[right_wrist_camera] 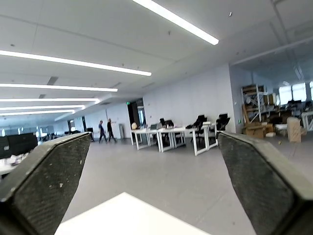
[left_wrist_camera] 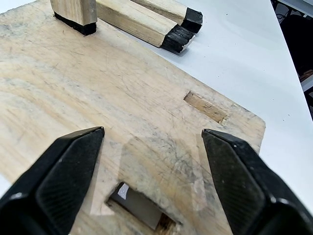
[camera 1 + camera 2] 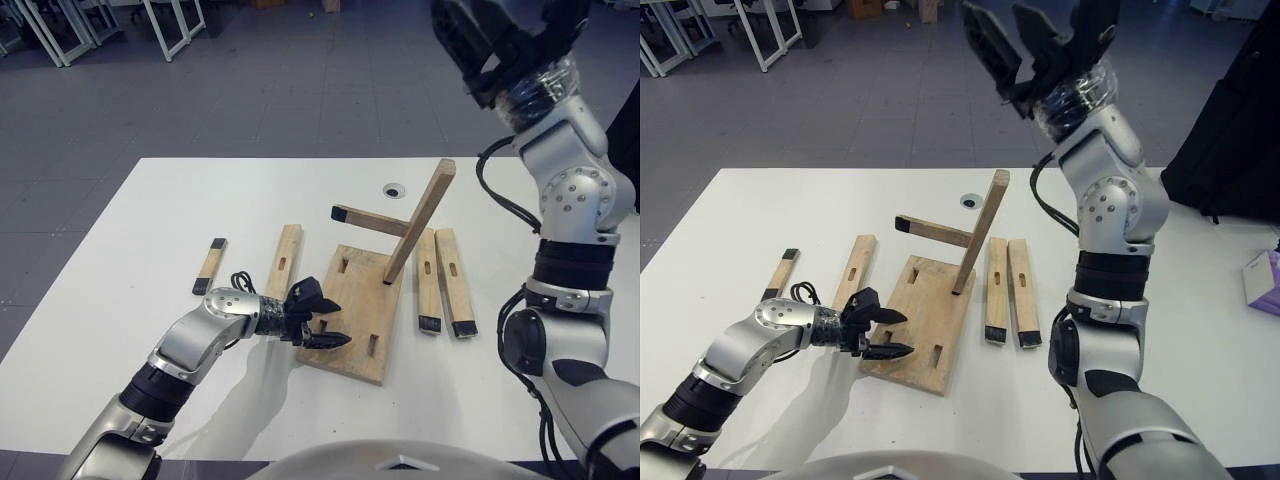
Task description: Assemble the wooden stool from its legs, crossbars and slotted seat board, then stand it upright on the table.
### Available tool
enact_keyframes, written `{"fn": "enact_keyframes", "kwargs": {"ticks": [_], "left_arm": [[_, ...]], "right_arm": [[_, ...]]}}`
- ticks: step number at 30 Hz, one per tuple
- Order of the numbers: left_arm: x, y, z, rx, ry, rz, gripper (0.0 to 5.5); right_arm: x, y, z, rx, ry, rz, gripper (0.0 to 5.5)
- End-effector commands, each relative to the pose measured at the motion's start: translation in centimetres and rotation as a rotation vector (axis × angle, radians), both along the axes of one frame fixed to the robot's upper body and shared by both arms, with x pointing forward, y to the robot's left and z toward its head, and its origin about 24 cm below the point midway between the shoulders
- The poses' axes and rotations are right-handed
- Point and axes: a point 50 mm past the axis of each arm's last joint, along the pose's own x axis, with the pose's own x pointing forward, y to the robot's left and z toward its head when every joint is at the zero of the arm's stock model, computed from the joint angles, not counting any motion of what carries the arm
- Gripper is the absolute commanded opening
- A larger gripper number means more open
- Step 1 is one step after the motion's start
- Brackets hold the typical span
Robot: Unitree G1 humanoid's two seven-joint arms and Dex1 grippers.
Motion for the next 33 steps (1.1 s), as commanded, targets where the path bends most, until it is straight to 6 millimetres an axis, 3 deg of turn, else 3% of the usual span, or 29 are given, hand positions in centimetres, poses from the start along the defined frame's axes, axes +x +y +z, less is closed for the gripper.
{"fn": "enact_keyframes", "kwargs": {"ticks": [1,3,4,12,17,19,21,24,26,29,33], "left_arm": [[-1.7,1.2,-3.1,0.125,0.135,0.037,3.69],[-1.7,1.2,-3.1,0.127,0.134,0.033,3.69],[-1.8,1.2,-3.1,0.129,0.136,0.032,3.69],[-2.0,1.4,-3.4,0.130,0.142,0.041,3.69],[-2.1,1.3,-3.4,0.121,0.140,0.047,3.69],[-2.3,1.2,-3.3,0.106,0.134,0.059,3.69],[-2.4,1.1,-3.0,0.073,0.113,0.083,3.69],[-2.4,1.1,-2.4,0.011,0.082,0.157,3.69],[-2.7,1.3,-1.2,-0.096,0.077,0.231,3.69],[-3.4,1.7,1.2,-0.241,0.047,0.326,3.69],[-3.0,2.3,4.5,-0.369,-0.061,0.455,3.69]], "right_arm": [[-0.8,1.6,-10.9,-0.230,0.374,0.080,4.68],[-2.0,1.8,-14.4,-0.313,0.466,0.088,4.68],[-2.1,1.9,-14.2,-0.290,0.457,0.082,4.68],[-0.4,0.3,-5.6,0.012,0.171,-0.051,4.68],[-0.3,-2.8,-1.2,0.176,0.038,-0.179,4.68],[-0.4,-4.8,-0.8,0.200,0.017,-0.264,4.68],[-1.0,-6.9,-2.5,0.118,0.045,-0.374,4.68],[-2.8,-8.6,-7.1,0.014,0.209,-0.524,4.68],[-5.4,-7.8,-11.3,-0.091,0.417,-0.561,4.68],[-11.0,-6.4,-16.4,-0.252,0.627,-0.530,4.68],[-16.7,-5.8,-19.7,-0.395,0.786,-0.591,4.68]]}}
